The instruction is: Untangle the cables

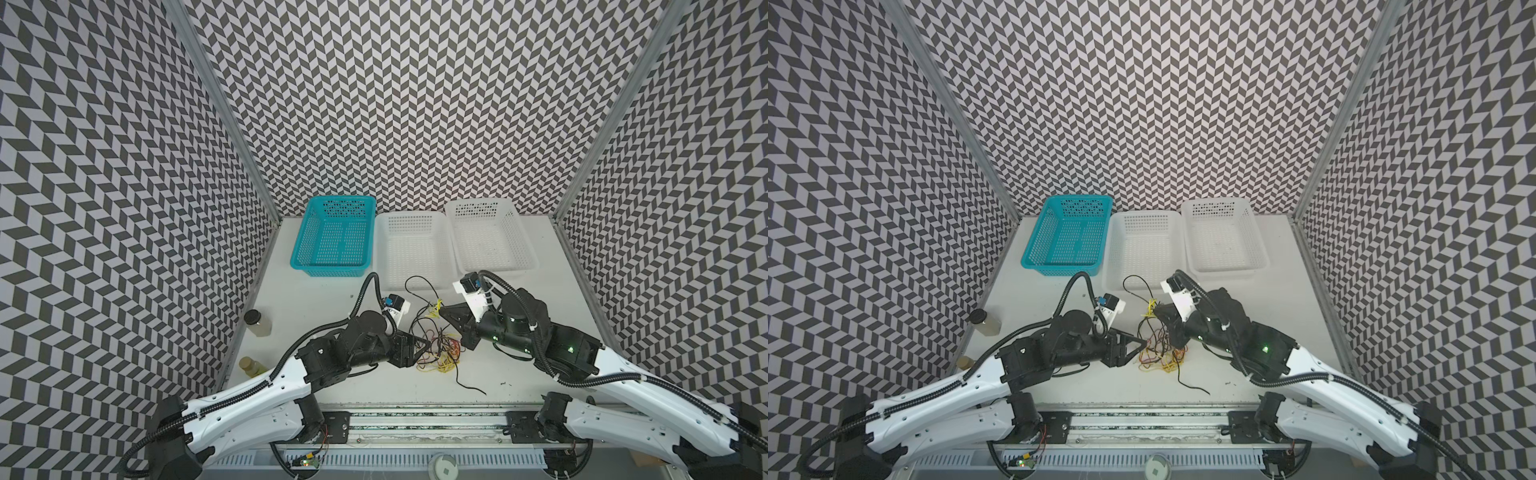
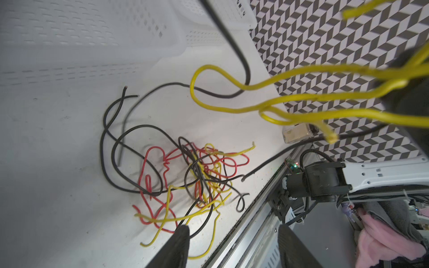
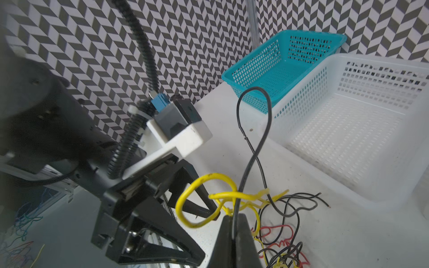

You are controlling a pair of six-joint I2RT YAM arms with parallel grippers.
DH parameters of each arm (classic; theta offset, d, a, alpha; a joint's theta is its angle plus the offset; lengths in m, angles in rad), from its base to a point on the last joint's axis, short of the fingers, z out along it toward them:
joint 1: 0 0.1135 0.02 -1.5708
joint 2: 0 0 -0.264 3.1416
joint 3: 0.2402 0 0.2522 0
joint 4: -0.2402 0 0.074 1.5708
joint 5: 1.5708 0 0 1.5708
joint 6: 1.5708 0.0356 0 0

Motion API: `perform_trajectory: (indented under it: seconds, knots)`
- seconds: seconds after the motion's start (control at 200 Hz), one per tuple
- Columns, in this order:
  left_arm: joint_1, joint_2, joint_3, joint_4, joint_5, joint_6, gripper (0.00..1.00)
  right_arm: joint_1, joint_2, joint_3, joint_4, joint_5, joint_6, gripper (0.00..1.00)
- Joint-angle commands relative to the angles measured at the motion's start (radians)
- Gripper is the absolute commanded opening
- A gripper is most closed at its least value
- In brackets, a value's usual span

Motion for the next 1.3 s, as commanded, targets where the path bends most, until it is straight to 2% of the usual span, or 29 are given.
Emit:
perform_trajectory:
  seconds: [0.0, 0.06, 0.175, 0.336, 0.531, 0.721, 0.906, 1.172, 1.297]
  knots:
    - [0.003, 0.022, -0.014, 0.075, 0.028, -0.012, 0.62, 0.005, -0.02, 0.085, 0.026, -0.022, -0.002, 0.0]
    - [0.003, 0.023, -0.01, 0.073, 0.02, -0.008, 0.62, 0.005, -0.007, 0.126, 0.009, -0.05, -0.024, 0.0]
    - [0.003, -0.022, -0.003, 0.056, -0.008, 0.005, 0.62, 0.005, 0.012, 0.157, -0.027, -0.013, -0.044, 0.0]
    - [0.002, -0.143, -0.025, 0.053, -0.075, -0.006, 0.63, 0.006, -0.001, 0.079, -0.003, 0.011, -0.019, 0.0]
    - [0.002, -0.253, -0.03, 0.127, -0.056, -0.042, 0.66, 0.005, 0.01, 0.002, 0.006, 0.054, -0.017, 0.0]
    - [0.002, -0.197, 0.016, 0.162, -0.006, -0.067, 0.66, 0.005, 0.021, -0.039, 0.054, 0.02, -0.004, 0.0]
    - [-0.003, -0.13, 0.085, 0.131, 0.027, -0.046, 0.65, 0.005, 0.064, -0.032, 0.02, 0.011, -0.001, 0.0]
    - [-0.013, -0.104, 0.096, 0.137, 0.002, -0.055, 0.63, 0.005, 0.074, -0.047, 0.026, 0.004, 0.006, 0.0]
    - [-0.015, -0.075, 0.118, 0.089, -0.009, -0.046, 0.61, 0.005, 0.08, -0.037, 0.013, 0.0, 0.005, 0.0]
